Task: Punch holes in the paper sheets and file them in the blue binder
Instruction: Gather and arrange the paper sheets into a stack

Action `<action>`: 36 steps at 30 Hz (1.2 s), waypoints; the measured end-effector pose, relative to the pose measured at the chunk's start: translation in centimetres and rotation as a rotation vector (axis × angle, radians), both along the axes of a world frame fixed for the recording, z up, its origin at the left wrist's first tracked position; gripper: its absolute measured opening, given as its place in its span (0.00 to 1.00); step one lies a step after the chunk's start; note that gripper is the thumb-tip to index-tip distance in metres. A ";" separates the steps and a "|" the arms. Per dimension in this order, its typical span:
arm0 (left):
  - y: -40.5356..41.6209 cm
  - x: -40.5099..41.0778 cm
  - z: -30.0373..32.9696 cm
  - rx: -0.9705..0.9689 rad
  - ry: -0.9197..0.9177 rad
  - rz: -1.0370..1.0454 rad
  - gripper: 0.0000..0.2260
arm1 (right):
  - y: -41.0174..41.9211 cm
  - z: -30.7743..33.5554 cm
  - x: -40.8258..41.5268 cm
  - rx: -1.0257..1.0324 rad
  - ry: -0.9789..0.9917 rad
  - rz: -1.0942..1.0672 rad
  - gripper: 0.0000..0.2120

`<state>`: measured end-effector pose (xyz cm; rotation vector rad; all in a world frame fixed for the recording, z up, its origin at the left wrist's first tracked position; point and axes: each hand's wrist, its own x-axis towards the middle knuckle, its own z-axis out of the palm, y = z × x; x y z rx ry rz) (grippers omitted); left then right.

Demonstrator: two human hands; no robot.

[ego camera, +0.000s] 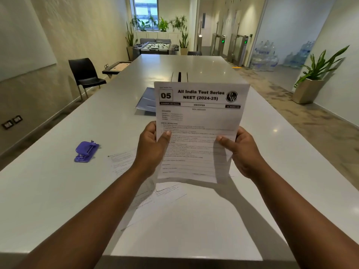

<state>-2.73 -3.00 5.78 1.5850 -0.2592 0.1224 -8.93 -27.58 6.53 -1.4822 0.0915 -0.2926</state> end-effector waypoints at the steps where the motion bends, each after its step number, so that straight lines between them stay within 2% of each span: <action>1: 0.0 -0.2 -0.4 -0.012 0.021 -0.014 0.07 | 0.1 -0.5 -0.1 0.003 0.015 0.011 0.16; 6: -0.3 -1.2 -2.4 0.009 0.104 -0.083 0.08 | 0.7 -2.1 -0.9 -0.042 0.096 0.093 0.17; 12: 0.1 -1.2 -1.4 -0.067 0.058 -0.086 0.09 | 0.2 -1.0 -0.9 -0.021 0.020 0.078 0.15; 19: -0.3 -2.3 -3.4 -0.025 0.179 -0.144 0.10 | 0.6 -3.5 -1.5 -0.093 0.100 0.088 0.17; 24: -0.2 -2.3 -2.7 -0.008 0.151 -0.103 0.09 | 0.5 -2.3 -1.4 -0.095 0.087 0.022 0.12; 30: -0.1 -2.1 -3.7 0.011 0.247 -0.061 0.09 | 1.0 -2.6 -0.7 -0.170 0.113 -0.074 0.09; 34: 0.1 -2.0 -4.3 0.037 0.296 -0.091 0.08 | 0.5 -3.5 0.2 -0.239 0.240 -0.165 0.07; 36: 0.5 -1.4 -4.7 0.069 0.334 -0.012 0.08 | 0.1 -3.9 0.7 -0.258 0.299 -0.200 0.07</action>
